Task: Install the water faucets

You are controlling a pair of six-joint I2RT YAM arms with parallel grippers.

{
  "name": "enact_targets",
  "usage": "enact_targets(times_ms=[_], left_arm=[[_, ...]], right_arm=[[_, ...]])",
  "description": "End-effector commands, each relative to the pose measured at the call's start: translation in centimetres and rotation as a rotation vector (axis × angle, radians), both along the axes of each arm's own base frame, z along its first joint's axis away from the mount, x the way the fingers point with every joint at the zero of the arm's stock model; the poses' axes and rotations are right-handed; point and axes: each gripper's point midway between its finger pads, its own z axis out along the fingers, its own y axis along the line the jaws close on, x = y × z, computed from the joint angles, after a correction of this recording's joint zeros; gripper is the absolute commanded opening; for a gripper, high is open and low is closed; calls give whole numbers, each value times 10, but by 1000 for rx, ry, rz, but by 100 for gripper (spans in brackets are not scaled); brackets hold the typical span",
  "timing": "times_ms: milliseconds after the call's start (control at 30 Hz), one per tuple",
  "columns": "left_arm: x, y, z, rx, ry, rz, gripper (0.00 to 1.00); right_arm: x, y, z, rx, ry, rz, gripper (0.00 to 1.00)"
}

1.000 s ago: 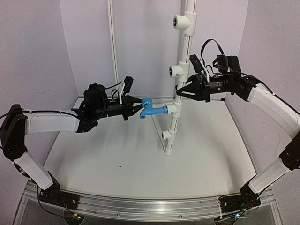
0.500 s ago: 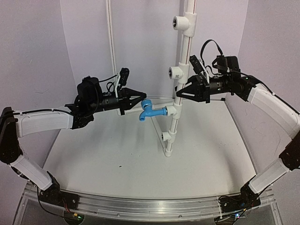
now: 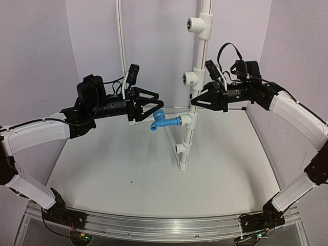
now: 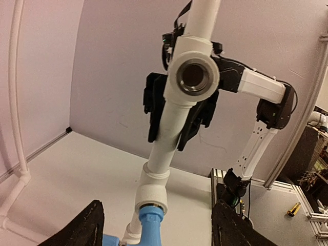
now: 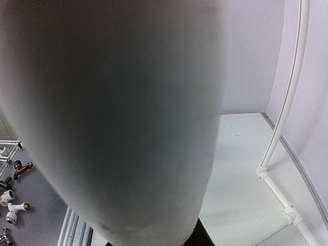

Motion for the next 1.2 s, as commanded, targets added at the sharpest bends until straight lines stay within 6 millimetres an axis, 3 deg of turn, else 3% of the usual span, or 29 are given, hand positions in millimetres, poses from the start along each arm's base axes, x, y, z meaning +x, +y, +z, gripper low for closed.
enact_targets(times_ms=[0,233,433,867,1167], left_arm=[[5,24,7,-26,163,111,80],[-11,26,-27,11,287,45,97],[-12,14,-25,8,336,-25,100],[24,-1,-39,8,503,75,100],[47,19,-47,-21,577,266,100]], right_arm=[[3,-2,-20,-67,216,-67,0],[4,-2,-23,-71,229,-69,0],[6,-1,-22,-70,231,-73,0],[5,-1,-22,-70,234,-73,0],[4,-2,-21,-69,233,-76,0]])
